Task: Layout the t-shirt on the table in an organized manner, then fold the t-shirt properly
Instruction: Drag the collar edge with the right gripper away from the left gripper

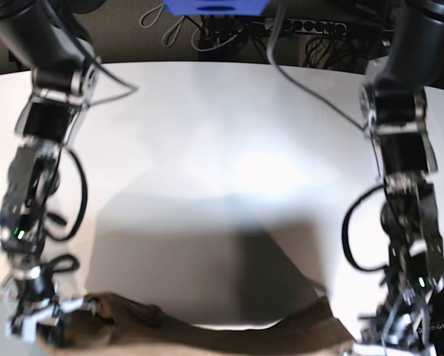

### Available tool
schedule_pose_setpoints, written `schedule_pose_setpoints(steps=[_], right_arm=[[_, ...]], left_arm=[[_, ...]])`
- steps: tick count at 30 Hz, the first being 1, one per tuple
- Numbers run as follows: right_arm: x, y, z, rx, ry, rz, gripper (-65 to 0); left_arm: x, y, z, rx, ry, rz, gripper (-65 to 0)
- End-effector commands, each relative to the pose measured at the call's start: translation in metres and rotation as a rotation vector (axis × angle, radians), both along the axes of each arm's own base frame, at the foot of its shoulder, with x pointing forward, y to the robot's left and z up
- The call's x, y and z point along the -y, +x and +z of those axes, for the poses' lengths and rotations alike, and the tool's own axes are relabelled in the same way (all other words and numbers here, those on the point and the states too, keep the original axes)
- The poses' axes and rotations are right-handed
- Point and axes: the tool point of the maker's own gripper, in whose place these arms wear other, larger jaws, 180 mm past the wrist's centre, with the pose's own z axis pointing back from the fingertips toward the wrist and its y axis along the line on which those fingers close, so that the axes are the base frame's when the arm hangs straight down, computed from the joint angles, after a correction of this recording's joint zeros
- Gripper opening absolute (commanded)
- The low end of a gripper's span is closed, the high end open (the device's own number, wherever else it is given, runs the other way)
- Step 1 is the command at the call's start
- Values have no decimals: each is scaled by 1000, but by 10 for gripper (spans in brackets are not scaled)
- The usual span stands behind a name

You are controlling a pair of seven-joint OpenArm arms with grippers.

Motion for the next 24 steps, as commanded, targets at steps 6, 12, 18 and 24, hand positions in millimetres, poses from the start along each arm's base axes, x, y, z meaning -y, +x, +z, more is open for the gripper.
schedule_pose_setpoints(steps=[6, 12, 18, 24], right_arm=[[-19, -44, -48, -13, 38, 28, -650], [-30, -91, -129, -175, 84, 28, -650], [-32, -136, -160, -270, 65, 30, -650], [-43, -168, -148, -269, 23, 66, -650]], left_arm=[[11, -49, -53, -58, 25, -25, -650], [3, -103, -118, -199, 35, -11, -649], [-54, -146, -170, -334, 6, 139, -648], [-88, -159, -183, -384, 24, 206, -649]])
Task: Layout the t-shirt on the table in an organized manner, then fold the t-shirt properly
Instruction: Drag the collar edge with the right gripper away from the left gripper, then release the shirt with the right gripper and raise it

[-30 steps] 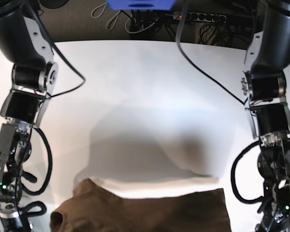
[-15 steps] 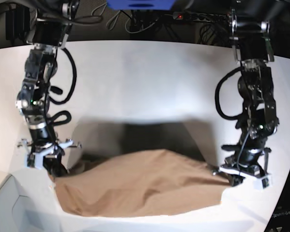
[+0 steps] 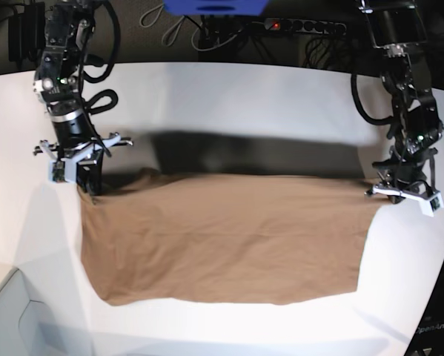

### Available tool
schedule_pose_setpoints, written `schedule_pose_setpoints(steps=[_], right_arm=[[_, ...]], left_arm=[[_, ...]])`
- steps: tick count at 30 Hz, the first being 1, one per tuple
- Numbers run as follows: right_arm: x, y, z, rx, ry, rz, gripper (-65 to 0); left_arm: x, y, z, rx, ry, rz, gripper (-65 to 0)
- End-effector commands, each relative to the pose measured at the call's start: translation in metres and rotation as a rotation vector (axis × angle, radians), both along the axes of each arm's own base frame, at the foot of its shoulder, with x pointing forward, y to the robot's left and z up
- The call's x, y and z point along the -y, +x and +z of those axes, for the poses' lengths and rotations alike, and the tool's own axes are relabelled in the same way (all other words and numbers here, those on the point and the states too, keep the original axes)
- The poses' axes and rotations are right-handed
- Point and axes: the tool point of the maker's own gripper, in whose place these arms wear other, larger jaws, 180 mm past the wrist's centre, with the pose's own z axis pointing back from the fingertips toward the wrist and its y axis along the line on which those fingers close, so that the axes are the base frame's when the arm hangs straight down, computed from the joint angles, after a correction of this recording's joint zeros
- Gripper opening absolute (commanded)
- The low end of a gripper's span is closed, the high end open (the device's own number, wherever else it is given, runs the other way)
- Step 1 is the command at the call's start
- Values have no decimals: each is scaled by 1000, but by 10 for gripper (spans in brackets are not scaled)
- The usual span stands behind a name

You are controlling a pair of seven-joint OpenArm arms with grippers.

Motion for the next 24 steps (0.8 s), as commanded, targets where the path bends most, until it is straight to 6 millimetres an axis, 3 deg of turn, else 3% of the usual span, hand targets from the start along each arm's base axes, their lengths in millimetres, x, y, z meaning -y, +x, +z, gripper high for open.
schedule_pose_setpoints(steps=[1, 6, 12, 17, 20, 24], right_arm=[[-5, 5, 16, 53, -4, 32, -650], [-23, -6, -10, -98, -26, 149, -618], [-26, -32, -33, -198, -30, 169, -569], [-40, -58, -50, -268, -66, 294, -413], [-27, -61, -51, -278, -80, 272, -333], [-1, -67, -49, -278, -75, 181, -298]], left_arm=[[-9, 8, 14, 45, 32, 12, -649], [-14, 4, -2, 0, 25, 25, -649], [-14, 3, -3, -2, 22, 26, -649], [-16, 4, -5, -6, 25, 30, -649], [-16, 5, -4, -5, 26, 30, -649], [-16, 5, -4, -5, 26, 30, -649]])
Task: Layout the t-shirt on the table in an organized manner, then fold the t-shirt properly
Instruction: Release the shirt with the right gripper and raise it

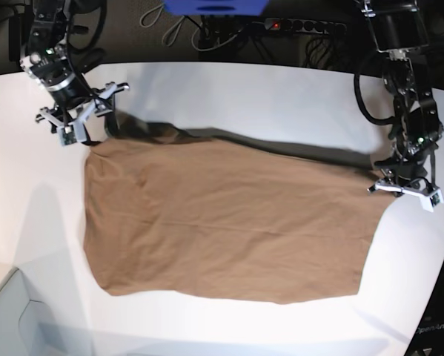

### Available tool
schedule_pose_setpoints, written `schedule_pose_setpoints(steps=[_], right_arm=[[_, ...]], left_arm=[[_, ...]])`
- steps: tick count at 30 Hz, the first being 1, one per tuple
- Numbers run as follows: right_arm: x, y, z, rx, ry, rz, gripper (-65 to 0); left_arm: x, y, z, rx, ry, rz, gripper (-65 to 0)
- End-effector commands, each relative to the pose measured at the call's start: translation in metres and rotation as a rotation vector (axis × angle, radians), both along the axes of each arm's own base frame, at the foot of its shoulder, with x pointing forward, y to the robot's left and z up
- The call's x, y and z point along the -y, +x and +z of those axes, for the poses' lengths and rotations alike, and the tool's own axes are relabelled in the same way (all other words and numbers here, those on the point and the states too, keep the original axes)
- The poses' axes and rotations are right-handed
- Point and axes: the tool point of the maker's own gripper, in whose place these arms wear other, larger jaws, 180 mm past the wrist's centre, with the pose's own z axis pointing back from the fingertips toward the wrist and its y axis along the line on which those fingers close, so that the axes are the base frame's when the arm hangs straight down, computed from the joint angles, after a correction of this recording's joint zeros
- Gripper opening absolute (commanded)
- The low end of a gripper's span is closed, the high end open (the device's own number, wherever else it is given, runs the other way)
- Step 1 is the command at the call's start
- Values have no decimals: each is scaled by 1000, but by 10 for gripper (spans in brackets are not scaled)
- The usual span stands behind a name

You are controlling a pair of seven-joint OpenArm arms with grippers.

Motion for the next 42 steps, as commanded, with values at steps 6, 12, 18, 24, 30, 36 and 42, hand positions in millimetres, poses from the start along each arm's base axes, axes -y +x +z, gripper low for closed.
schedule_pose_setpoints(steps=[6, 12, 18, 24, 30, 36, 42], right_arm=[[9, -8, 3, 16, 31, -74, -295], [6, -20, -22, -51, 65, -78, -295], [-16, -23, -34, -80, 123, 5, -295], [-20, -1, -36, -56, 156, -5, -295], [-21, 20, -32, -22, 169, -6, -301], [-18, 20, -14, 15, 133, 5, -631], [-14, -8, 24, 62, 27, 59, -650]], left_arm=[[-6, 10, 17, 54, 24, 2, -649], [-4, 10, 17, 54, 19, 2, -649], [-4, 10, 16, 54, 18, 2, -649], [-3, 10, 17, 57, 17, 2, -649], [-3, 10, 19, 61, 18, 0, -649], [-3, 11, 21, 65, 21, -1, -649], [-5, 11, 22, 66, 29, -1, -649]])
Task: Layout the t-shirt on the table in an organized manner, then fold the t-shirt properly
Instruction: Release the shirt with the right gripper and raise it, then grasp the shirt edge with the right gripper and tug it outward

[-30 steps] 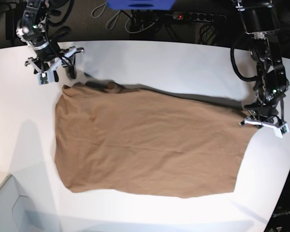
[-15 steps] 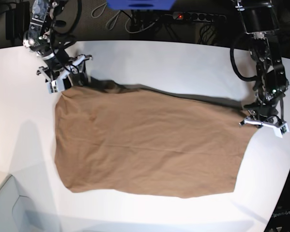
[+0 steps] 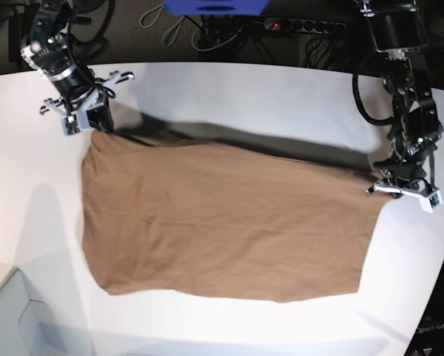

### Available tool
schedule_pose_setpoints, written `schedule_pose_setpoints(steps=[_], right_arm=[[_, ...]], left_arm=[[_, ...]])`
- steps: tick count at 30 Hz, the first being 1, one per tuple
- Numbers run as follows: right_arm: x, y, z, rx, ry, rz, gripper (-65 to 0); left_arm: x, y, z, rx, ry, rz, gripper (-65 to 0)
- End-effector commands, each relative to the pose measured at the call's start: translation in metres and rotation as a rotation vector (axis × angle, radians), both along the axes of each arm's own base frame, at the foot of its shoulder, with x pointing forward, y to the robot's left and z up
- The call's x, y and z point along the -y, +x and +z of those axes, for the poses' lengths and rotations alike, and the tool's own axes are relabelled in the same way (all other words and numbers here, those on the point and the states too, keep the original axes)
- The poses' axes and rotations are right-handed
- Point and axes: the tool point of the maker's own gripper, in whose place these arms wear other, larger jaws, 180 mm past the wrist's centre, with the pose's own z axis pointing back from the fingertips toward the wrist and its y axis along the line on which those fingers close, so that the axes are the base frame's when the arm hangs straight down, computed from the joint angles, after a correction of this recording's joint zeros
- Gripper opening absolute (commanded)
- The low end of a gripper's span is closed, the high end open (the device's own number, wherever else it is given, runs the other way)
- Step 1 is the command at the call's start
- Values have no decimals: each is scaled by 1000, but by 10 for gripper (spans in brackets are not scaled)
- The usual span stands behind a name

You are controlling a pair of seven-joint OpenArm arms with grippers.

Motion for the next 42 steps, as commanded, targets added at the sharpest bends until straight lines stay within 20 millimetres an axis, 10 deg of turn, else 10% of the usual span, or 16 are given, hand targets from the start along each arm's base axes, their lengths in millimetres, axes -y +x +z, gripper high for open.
schedule_pose_setpoints(steps=[1, 12, 20, 30, 42], right_arm=[[0, 8, 22, 76, -3, 14, -650], [-17, 3, 19, -3, -74, 149, -650], [-3, 75, 49, 53, -153, 111, -650], [-8, 161, -12, -232, -437, 201, -650], [3, 170, 40, -57, -390, 59, -310]], left_arm=[[-8, 10, 21, 58, 39, 2, -649], [-7, 17, 28, 79, 36, 2, -649], [-6, 17, 27, 78, 36, -1, -649], [-6, 14, 24, 69, 35, -1, -649], [-5, 15, 24, 68, 35, -5, -649]])
